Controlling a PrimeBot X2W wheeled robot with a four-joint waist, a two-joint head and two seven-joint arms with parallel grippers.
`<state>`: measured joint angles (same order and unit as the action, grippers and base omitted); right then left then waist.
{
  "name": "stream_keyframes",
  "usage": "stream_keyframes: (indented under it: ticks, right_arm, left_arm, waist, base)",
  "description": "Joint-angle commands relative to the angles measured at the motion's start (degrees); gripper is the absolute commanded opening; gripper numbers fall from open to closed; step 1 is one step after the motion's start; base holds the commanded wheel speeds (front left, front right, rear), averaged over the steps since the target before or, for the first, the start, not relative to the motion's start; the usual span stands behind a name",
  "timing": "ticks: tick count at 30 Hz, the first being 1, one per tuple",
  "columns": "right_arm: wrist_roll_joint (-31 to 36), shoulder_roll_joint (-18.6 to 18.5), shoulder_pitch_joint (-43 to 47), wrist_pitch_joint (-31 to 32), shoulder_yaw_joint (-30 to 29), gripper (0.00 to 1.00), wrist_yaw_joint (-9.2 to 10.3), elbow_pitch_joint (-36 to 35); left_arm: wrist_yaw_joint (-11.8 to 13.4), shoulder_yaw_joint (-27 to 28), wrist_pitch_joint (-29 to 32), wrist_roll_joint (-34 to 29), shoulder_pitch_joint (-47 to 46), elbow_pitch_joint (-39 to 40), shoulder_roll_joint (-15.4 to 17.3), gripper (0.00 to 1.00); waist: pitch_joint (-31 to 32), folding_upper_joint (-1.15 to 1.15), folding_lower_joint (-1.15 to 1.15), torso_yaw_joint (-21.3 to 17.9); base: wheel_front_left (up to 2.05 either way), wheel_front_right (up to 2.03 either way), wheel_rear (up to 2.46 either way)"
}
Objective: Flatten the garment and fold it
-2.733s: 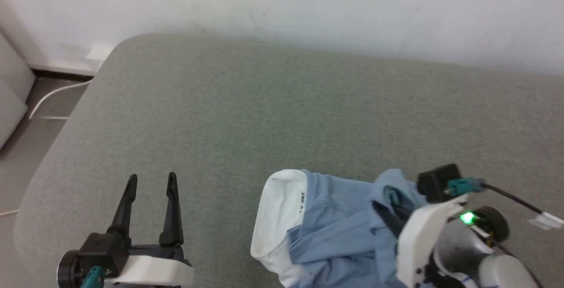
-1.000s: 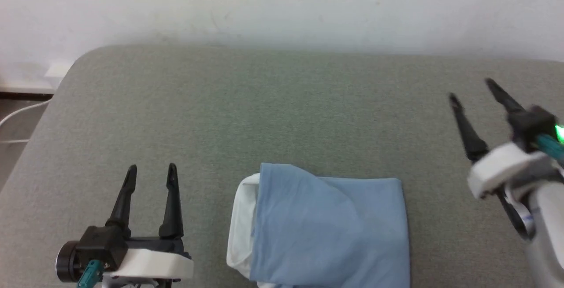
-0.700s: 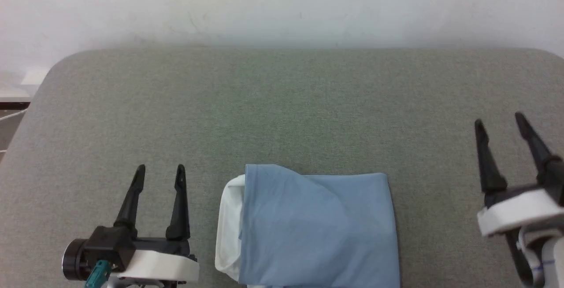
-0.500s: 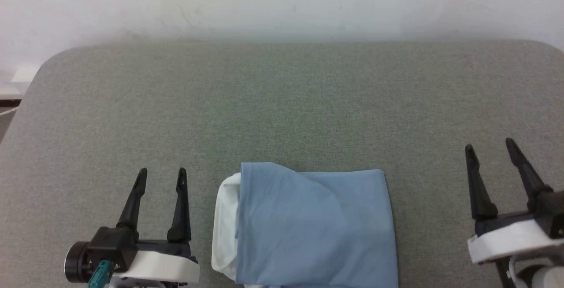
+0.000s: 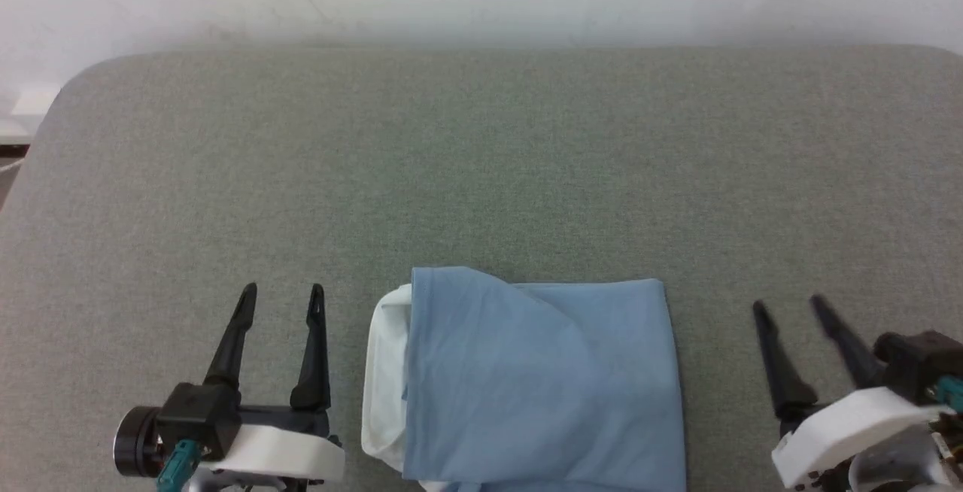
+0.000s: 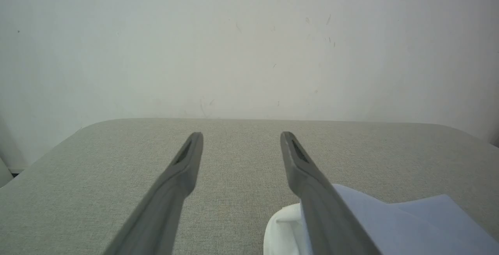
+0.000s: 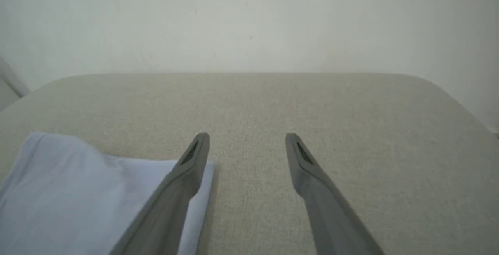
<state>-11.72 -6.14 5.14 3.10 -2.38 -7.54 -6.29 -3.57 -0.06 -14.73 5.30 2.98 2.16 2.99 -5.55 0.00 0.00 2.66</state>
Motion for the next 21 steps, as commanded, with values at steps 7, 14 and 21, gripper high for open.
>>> stream_keyframes:
  ticks: [7,14,21]
  right_arm:
    - [-19.95,-5.55,-0.07,21.79,3.02,1.0,0.05,-0.56]
    - [-31.13,-6.88,-2.86,35.83,3.92,1.0,0.05,3.2]
    - [-31.96,-7.34,-7.38,36.05,7.99,1.0,0.05,11.09]
  left_arm:
    - [-0.61,-0.67,-0.27,0.08,-2.27,-0.39,-0.12,1.0]
    - [-0.75,-1.7,-0.27,0.12,-4.08,-0.9,-0.12,1.0]
    - [-0.65,-2.8,-0.27,0.44,-5.39,-1.69,-0.12,1.0]
  waist:
    - [-3.01,0.0,0.0,1.68]
    - [-6.1,0.0,0.0,4.54]
    - [-8.03,0.0,0.0,7.4]
  base:
    - [0.0,0.0,0.0]
    - [0.0,0.0,0.0]
    - [0.0,0.0,0.0]
